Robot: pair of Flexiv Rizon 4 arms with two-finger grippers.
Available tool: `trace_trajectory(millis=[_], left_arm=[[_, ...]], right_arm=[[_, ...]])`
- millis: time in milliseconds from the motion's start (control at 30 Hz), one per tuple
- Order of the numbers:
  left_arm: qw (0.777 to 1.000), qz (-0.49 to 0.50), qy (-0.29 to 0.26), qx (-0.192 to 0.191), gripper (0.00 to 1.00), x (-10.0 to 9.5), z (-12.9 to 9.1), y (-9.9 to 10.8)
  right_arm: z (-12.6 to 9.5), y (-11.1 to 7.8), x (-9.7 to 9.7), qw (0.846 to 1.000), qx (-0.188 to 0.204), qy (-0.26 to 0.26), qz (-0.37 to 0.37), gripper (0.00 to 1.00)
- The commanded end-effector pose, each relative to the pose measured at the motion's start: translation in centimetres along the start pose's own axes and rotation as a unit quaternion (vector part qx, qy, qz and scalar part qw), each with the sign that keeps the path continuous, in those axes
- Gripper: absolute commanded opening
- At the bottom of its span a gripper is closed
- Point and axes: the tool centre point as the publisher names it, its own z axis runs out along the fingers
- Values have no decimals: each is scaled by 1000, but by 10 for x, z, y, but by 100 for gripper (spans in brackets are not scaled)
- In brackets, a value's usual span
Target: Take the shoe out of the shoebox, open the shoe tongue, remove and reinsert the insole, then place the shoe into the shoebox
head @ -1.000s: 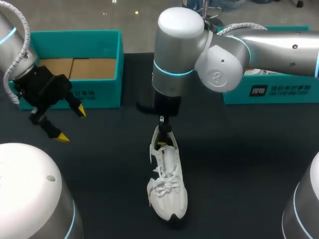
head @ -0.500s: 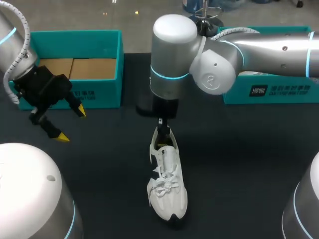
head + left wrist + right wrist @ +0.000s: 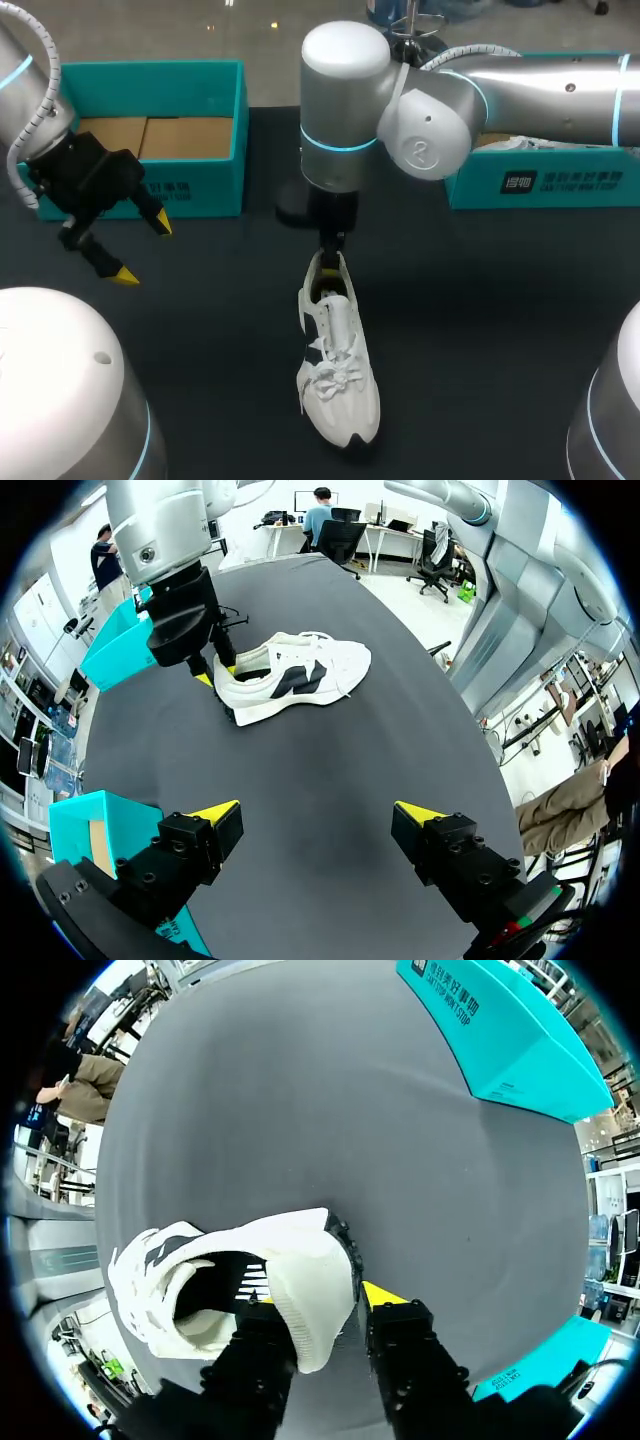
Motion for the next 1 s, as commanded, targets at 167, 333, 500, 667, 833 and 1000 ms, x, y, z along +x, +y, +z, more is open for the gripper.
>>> trace_trajectory(millis=[167, 333, 500, 667, 833, 1000], left_arm=[[1000, 0, 0, -1, 100, 0, 0, 0], [1000, 0, 0, -1, 100, 0, 0, 0], [1000, 0, 0, -1, 100, 0, 0, 0], [1000, 0, 0, -1, 100, 0, 0, 0], [1000, 0, 0, -1, 100, 0, 0, 0], [1000, 0, 0, -1, 100, 0, 0, 0]], right_arm=[[-19, -1, 6, 1000, 1, -4, 9, 0], [-62, -12, 4, 999, 2, -6, 38, 0], [-140, -28, -13, 998, 4, -36, 50, 0], [-216, -35, -35, 996, 28, -79, 38, 0], [-261, -29, -51, 992, 49, -109, 29, 0], [-280, -19, -63, 991, 50, -121, 31, 0]])
